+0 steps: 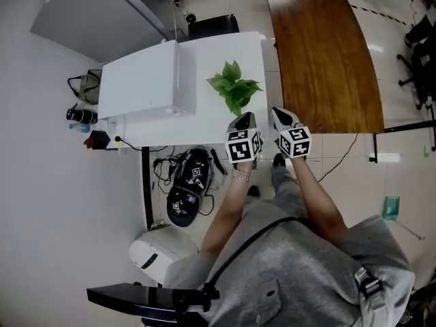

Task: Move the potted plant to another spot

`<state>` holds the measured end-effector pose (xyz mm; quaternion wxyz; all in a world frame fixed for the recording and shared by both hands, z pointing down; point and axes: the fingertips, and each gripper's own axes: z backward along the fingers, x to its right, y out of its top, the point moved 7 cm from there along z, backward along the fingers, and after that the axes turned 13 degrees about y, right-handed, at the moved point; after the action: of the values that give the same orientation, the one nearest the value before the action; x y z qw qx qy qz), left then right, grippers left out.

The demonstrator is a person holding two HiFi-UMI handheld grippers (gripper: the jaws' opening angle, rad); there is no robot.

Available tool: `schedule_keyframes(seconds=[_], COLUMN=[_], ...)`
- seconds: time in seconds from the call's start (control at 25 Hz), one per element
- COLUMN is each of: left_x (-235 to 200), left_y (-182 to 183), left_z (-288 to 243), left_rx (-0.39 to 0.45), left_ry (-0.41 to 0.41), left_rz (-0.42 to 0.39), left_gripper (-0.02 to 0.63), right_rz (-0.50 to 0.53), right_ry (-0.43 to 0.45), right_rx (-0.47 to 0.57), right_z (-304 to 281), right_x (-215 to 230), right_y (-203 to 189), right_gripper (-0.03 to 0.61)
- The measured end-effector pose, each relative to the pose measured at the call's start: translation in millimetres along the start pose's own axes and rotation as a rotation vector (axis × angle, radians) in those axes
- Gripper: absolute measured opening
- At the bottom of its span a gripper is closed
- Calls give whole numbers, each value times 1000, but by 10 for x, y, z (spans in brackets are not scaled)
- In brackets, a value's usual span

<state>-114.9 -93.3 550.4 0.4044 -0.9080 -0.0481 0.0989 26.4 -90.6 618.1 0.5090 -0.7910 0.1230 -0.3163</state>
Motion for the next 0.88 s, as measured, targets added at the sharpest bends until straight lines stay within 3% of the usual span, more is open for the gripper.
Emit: schedule_keyframes(seconds=[0.2,0.28,0.56,0.88], left_x=[185,223,418,904], left_y=[-112,-275,-540,-489], left_z=[524,783,1203,1348], left_rx=[79,90,87,121], left_ry=[-127,-160,-250,-287], left_rz=[-46,-65,-115,-165], left_gripper=[15,15,15,15], right_rz=[-35,-55,-49,-76], right_ry=[-243,-296,-305,-266], right_rx=[-90,-107,-87,-35], right_z=[551,782,1237,1666], right_x=[-569,-875,-1424,-1338], right_y=[63,26,71,267], right_gripper=[2,2,0,0])
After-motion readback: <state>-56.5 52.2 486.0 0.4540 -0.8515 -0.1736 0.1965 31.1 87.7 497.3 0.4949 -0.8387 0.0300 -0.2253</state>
